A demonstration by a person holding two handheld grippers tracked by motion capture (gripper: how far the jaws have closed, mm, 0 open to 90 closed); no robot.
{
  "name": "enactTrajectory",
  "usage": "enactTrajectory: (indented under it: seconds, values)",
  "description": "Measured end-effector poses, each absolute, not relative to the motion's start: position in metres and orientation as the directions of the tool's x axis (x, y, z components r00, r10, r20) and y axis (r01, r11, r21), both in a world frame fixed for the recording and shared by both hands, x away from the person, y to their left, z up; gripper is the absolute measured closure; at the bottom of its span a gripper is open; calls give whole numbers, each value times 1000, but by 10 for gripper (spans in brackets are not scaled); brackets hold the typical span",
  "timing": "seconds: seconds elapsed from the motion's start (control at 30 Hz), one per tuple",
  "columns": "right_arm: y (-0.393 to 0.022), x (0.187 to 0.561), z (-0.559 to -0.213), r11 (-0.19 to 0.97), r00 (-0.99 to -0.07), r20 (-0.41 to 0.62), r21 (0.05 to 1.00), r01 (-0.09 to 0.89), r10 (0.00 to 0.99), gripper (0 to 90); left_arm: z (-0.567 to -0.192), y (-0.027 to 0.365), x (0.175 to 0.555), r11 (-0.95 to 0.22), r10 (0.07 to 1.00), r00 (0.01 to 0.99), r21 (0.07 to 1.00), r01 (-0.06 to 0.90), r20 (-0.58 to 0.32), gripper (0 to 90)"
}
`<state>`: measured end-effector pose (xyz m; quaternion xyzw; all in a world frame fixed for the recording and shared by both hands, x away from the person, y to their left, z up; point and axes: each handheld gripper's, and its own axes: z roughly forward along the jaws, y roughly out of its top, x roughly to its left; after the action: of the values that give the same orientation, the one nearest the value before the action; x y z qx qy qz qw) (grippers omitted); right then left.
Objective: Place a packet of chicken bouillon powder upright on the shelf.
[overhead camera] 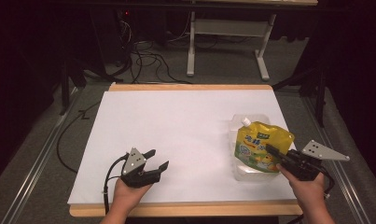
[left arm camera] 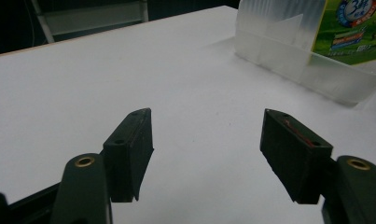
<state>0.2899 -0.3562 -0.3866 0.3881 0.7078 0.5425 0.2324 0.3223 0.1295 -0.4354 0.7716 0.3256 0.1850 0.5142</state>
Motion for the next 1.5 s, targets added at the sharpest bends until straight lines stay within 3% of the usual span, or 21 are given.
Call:
enactTrajectory:
  seconds: [1.0,1.17,1.5]
  values:
    - [-365,289,-405,86,-553,118,941,329,825,860,-437,125,322,-274,679,732,910,310,-45,348]
    - [-366,289,-404,66,-545,134,941,332,828,787,-438,125,322,-275,678,734,910,309,-44,348]
    - [-364,288,-398,58,-529,129,945,322,839,558,-438,123,321,-274,673,738,911,307,-46,348]
